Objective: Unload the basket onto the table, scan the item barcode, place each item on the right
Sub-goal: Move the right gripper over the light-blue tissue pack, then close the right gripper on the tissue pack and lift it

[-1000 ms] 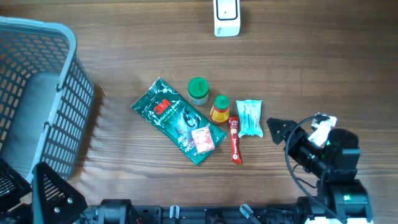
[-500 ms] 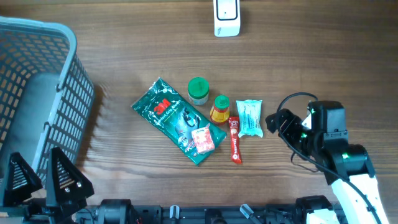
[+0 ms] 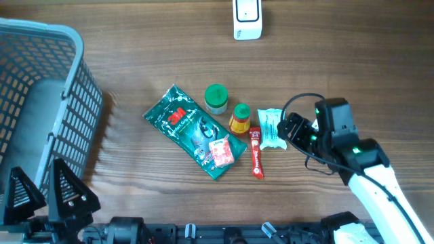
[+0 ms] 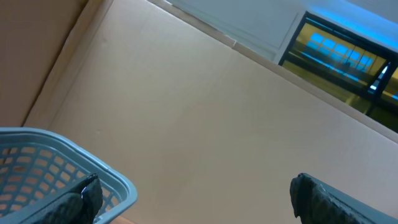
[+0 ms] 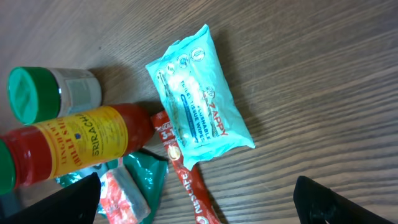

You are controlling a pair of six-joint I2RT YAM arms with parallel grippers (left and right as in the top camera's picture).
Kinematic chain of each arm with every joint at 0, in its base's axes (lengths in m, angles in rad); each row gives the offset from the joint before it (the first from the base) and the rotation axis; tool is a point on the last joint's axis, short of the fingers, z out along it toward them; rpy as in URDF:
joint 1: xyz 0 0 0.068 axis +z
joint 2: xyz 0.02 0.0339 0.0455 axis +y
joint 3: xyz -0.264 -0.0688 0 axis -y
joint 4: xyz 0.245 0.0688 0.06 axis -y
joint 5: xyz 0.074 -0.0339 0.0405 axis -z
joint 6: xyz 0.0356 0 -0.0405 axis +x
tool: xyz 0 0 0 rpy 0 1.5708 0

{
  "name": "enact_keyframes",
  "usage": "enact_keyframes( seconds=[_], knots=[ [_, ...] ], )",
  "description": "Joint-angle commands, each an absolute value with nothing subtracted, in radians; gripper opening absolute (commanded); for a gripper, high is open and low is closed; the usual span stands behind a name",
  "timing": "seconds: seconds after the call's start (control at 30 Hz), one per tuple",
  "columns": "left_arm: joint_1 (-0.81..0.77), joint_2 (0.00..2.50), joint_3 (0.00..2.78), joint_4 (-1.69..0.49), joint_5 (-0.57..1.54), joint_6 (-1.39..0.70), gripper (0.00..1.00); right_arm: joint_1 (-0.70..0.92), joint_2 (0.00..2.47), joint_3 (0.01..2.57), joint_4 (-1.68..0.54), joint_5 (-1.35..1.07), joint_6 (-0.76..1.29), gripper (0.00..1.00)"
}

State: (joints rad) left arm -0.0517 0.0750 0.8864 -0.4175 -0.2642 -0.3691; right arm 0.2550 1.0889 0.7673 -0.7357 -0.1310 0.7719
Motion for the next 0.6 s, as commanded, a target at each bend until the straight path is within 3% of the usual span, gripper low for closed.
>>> enact_keyframes(
  seconds=[0.0,0.37,0.5,0.57],
  knots=[
    [-0.058,0.011,0.882,-0.438,-0.271,-0.374,1.00,0.271,1.172,0.845,-0.744,-0.076,0.735,0.99],
    [-0.058,0.005,0.813,-0.444,-0.275,-0.374,1.00,0.271,1.242,0.860,-0.741,0.033,0.706,1.00],
    [-0.058,0.005,0.810,-0.546,-0.275,-0.374,1.00,0.271,1.242,0.860,-0.710,0.029,0.705,0.99],
    [-0.058,0.005,0.810,-0.577,-0.275,-0.374,1.00,0.272,1.242,0.860,-0.680,0.025,0.663,0.92]
  ],
)
